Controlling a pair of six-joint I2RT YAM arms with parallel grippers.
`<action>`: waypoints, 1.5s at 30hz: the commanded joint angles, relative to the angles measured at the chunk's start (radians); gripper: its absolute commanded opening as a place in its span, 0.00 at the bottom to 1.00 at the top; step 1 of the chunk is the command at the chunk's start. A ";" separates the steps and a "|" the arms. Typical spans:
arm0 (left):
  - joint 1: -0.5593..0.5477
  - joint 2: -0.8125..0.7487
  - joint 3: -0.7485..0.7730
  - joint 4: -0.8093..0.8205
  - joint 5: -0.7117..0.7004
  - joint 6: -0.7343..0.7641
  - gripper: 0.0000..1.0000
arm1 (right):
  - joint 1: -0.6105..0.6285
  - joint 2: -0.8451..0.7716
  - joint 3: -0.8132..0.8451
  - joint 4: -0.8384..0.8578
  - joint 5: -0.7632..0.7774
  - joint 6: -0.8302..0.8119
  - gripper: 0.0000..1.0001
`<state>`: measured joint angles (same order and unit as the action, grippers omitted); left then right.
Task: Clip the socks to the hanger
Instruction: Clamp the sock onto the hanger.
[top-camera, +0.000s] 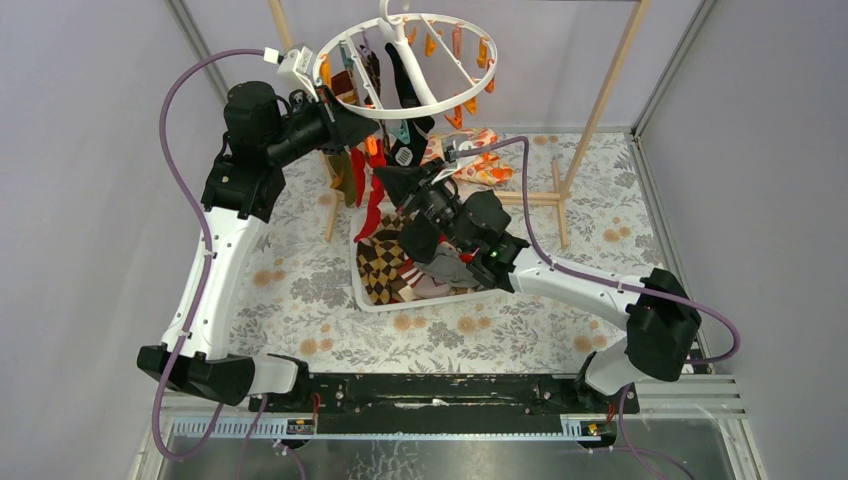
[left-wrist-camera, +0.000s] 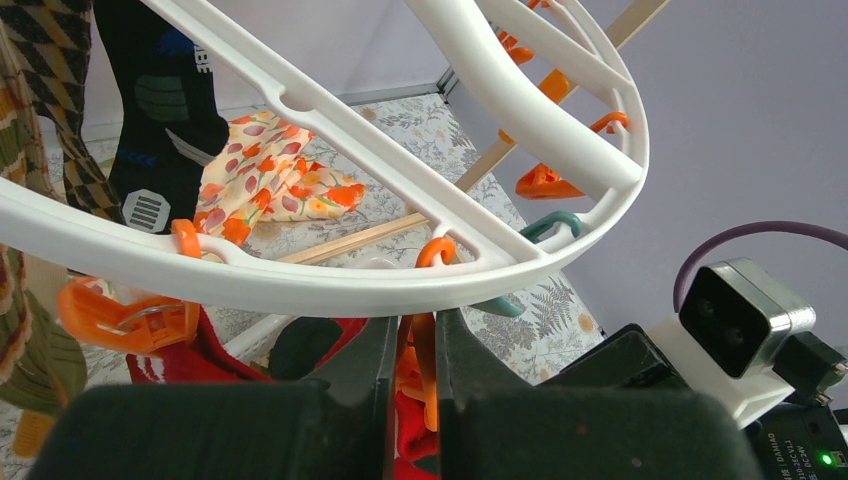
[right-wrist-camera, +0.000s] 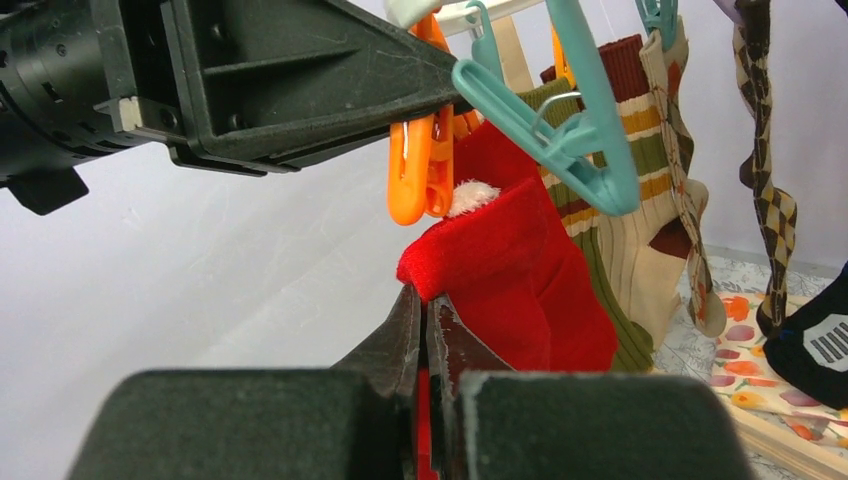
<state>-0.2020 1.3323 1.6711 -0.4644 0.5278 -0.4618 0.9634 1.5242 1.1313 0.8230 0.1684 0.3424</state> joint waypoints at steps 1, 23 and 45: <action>0.004 -0.002 -0.004 0.021 -0.012 -0.008 0.04 | 0.016 0.002 0.061 0.105 0.032 0.008 0.00; 0.003 -0.006 0.003 0.024 -0.015 -0.008 0.04 | 0.082 0.078 0.144 0.056 0.125 -0.133 0.00; 0.000 -0.010 -0.002 0.031 -0.045 0.015 0.03 | 0.134 0.050 0.116 0.053 0.262 -0.291 0.00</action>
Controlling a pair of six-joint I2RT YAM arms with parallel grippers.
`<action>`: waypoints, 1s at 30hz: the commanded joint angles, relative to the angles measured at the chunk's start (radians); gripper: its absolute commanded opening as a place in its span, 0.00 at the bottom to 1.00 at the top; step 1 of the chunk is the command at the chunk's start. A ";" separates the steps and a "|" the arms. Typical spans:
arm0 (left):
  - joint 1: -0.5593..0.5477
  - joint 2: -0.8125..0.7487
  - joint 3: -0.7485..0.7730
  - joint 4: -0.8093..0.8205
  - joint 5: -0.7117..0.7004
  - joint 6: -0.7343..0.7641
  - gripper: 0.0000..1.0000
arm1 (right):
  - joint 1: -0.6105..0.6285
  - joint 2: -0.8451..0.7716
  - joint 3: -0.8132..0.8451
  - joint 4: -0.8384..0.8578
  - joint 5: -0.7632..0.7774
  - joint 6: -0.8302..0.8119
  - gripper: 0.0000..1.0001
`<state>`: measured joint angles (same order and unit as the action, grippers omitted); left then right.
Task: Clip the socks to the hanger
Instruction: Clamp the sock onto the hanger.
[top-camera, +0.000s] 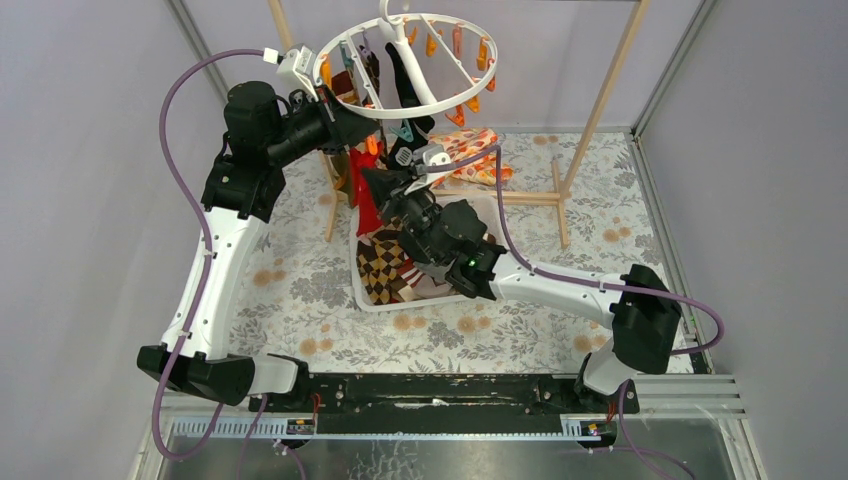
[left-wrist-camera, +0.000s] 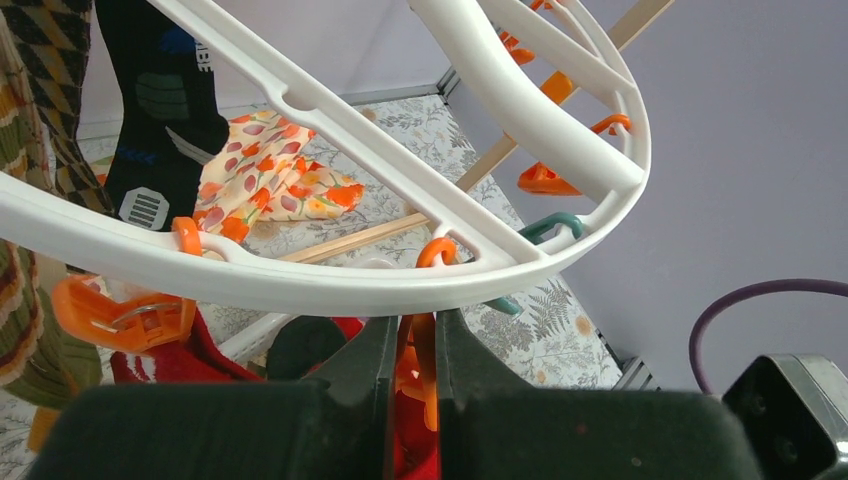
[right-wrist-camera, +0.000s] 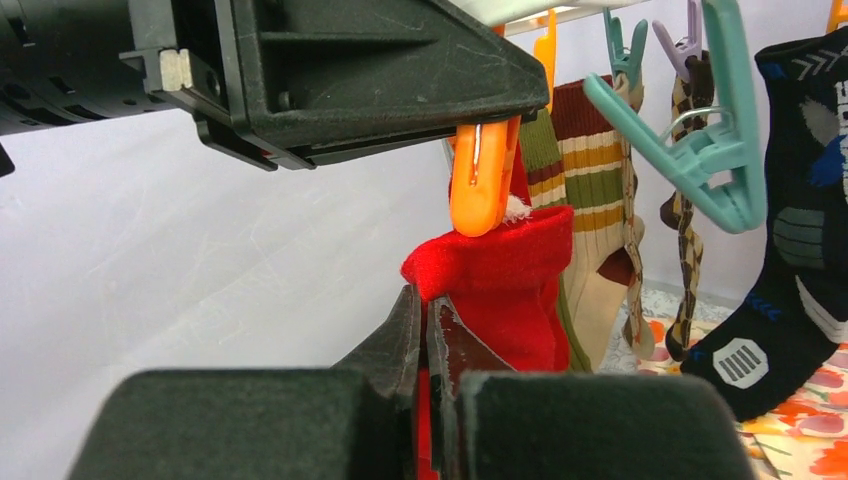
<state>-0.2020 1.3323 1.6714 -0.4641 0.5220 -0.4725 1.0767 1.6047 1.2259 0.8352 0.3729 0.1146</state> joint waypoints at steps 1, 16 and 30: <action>-0.003 -0.012 -0.008 0.031 -0.049 0.032 0.03 | 0.023 -0.026 0.031 0.036 0.062 -0.073 0.00; -0.045 -0.019 -0.015 0.033 -0.115 0.079 0.02 | 0.069 0.029 0.079 0.028 0.141 -0.201 0.00; -0.083 -0.035 -0.049 0.033 -0.149 0.117 0.02 | 0.065 0.021 0.061 0.048 0.127 -0.268 0.00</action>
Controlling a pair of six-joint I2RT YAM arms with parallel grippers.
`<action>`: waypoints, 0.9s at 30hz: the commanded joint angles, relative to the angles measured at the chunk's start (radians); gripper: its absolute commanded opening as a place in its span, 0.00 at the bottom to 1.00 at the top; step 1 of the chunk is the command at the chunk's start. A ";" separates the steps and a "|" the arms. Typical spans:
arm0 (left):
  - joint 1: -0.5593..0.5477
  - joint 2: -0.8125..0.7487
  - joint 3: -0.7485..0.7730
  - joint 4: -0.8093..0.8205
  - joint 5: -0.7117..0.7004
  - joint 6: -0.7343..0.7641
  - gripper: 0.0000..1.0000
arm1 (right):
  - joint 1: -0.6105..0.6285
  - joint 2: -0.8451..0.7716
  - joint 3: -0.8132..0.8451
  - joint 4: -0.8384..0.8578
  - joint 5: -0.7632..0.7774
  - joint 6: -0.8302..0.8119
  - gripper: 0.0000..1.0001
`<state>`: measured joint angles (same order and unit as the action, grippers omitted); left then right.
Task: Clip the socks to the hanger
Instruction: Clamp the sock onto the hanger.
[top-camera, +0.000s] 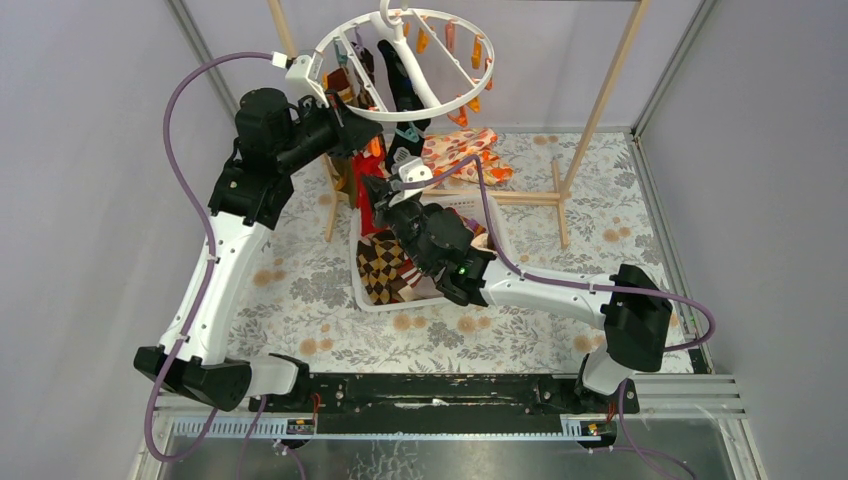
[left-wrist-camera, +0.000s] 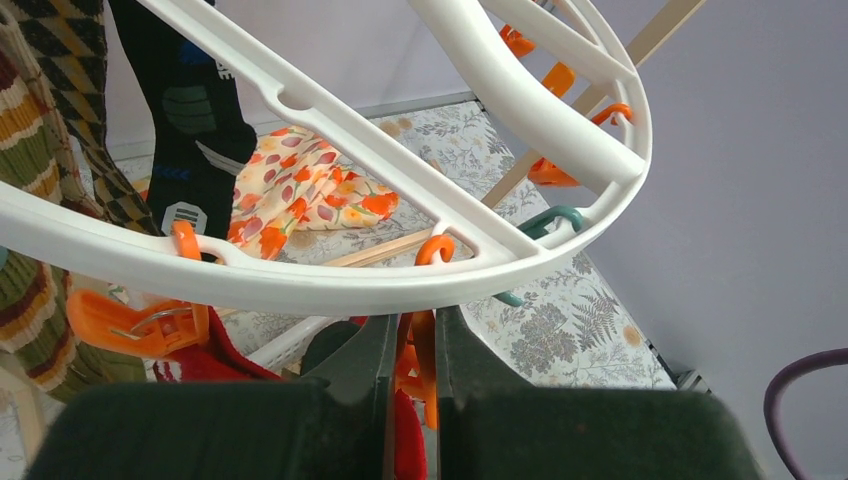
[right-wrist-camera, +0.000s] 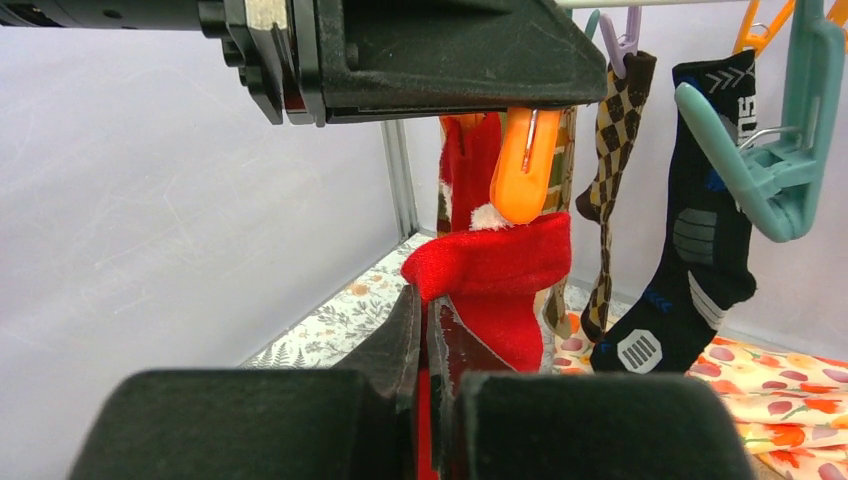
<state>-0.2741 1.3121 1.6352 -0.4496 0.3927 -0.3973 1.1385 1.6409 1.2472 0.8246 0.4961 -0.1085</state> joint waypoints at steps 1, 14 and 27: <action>-0.012 -0.018 -0.012 0.019 -0.019 0.045 0.02 | 0.000 -0.015 0.044 0.057 -0.001 -0.049 0.00; -0.015 -0.025 -0.015 0.020 -0.016 0.069 0.01 | -0.056 -0.012 0.134 -0.092 -0.120 -0.039 0.00; -0.019 -0.023 -0.017 0.019 -0.025 0.081 0.01 | -0.087 -0.087 0.096 -0.125 -0.112 -0.052 0.00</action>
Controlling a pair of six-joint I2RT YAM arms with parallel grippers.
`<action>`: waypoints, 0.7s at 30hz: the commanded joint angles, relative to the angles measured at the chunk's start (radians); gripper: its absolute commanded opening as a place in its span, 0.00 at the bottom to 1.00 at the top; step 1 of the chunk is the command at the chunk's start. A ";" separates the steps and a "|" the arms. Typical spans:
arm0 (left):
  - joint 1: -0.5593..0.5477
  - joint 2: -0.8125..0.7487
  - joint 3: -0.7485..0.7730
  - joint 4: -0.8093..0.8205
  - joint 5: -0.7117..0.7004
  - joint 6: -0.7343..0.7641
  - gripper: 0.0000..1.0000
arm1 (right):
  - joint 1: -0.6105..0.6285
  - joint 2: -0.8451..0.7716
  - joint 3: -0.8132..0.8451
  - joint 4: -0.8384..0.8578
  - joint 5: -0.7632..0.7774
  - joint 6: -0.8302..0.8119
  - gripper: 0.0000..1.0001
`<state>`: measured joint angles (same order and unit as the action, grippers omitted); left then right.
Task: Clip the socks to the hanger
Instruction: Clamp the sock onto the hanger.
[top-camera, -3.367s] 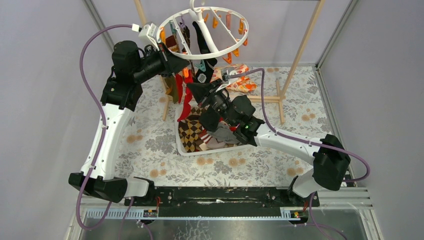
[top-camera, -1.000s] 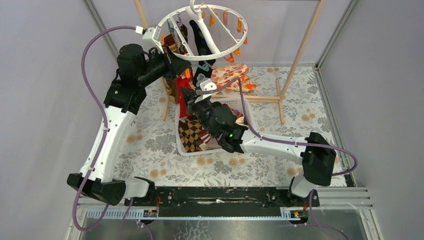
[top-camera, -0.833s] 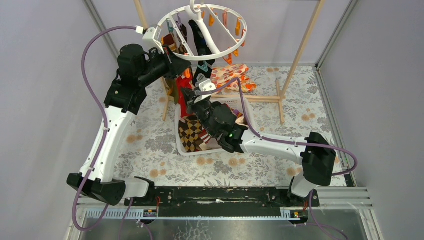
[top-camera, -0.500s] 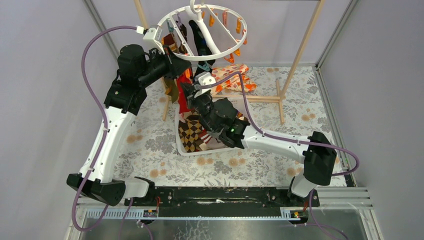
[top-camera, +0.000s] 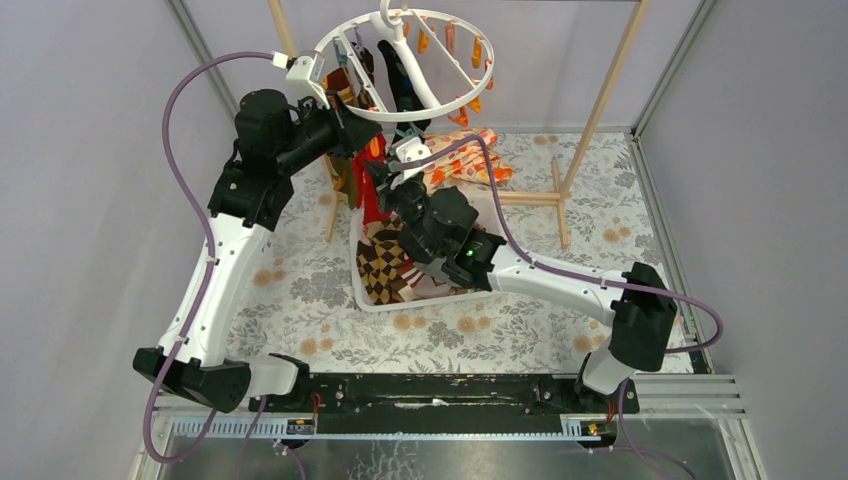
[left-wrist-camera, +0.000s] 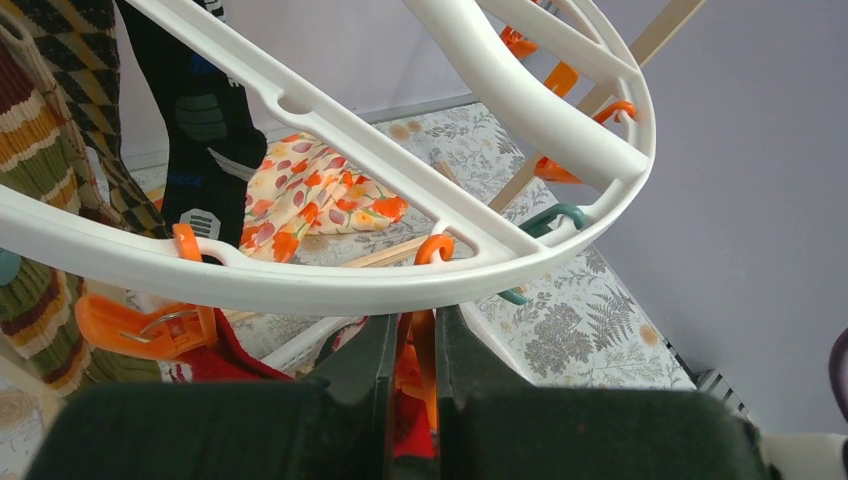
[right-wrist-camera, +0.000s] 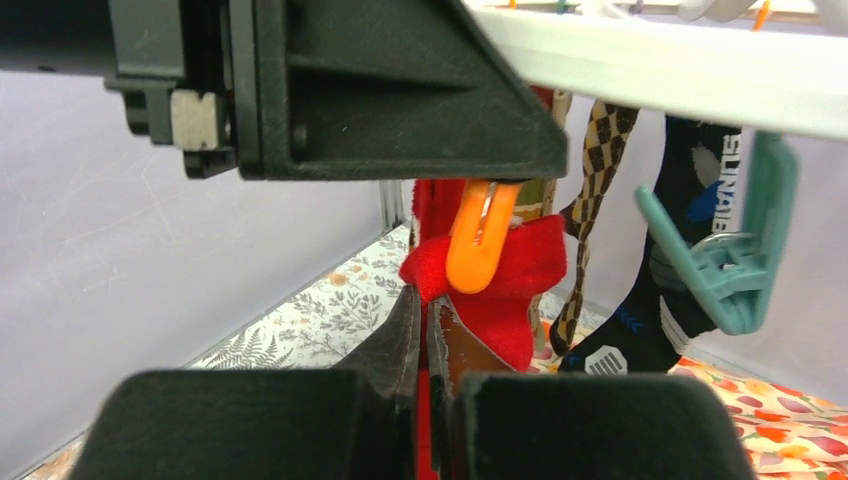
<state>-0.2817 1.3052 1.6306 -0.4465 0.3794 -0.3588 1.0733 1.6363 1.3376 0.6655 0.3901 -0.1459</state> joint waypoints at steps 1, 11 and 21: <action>-0.011 -0.016 -0.013 0.016 -0.013 0.043 0.01 | -0.026 -0.090 -0.001 0.036 -0.007 -0.013 0.00; -0.017 -0.013 -0.015 0.023 -0.022 0.041 0.01 | -0.030 -0.102 0.009 0.014 -0.042 -0.004 0.00; -0.027 -0.007 -0.024 0.029 -0.043 0.033 0.01 | -0.029 -0.068 0.043 0.034 -0.054 0.108 0.00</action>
<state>-0.2966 1.3037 1.6230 -0.4332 0.3569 -0.3546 1.0515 1.5860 1.3247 0.6250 0.3466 -0.1066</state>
